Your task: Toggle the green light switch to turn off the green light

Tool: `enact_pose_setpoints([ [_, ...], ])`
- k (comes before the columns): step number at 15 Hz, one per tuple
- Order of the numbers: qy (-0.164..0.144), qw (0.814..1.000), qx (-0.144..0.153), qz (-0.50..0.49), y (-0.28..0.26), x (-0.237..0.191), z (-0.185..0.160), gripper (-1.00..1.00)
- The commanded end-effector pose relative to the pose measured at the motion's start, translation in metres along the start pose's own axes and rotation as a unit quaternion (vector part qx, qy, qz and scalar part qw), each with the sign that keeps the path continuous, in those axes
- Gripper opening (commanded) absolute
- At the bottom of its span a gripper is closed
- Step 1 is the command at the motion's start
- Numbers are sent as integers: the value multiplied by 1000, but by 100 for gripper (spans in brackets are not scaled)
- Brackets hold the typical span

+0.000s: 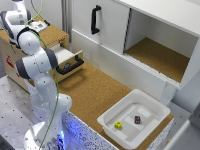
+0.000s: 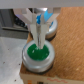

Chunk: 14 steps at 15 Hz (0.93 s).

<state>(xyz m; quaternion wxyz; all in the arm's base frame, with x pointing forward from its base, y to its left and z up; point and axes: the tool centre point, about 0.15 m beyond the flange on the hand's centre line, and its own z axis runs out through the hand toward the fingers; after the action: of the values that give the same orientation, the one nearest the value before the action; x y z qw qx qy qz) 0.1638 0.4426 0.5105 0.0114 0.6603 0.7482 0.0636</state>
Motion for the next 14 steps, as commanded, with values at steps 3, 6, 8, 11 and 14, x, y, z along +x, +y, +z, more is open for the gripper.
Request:
enact_pose_setpoints([
  [3, 11, 998, 7, 65, 25, -44, -64, 100],
  [6, 9, 995, 18, 102, 34, -67, -56, 100],
  [8, 10, 990, 20, 136, 39, -87, -51, 100],
  [11, 1, 980, 10, 198, 50, -124, -43, 100],
  [14, 3, 965, 8, 263, 65, -164, -36, 100],
])
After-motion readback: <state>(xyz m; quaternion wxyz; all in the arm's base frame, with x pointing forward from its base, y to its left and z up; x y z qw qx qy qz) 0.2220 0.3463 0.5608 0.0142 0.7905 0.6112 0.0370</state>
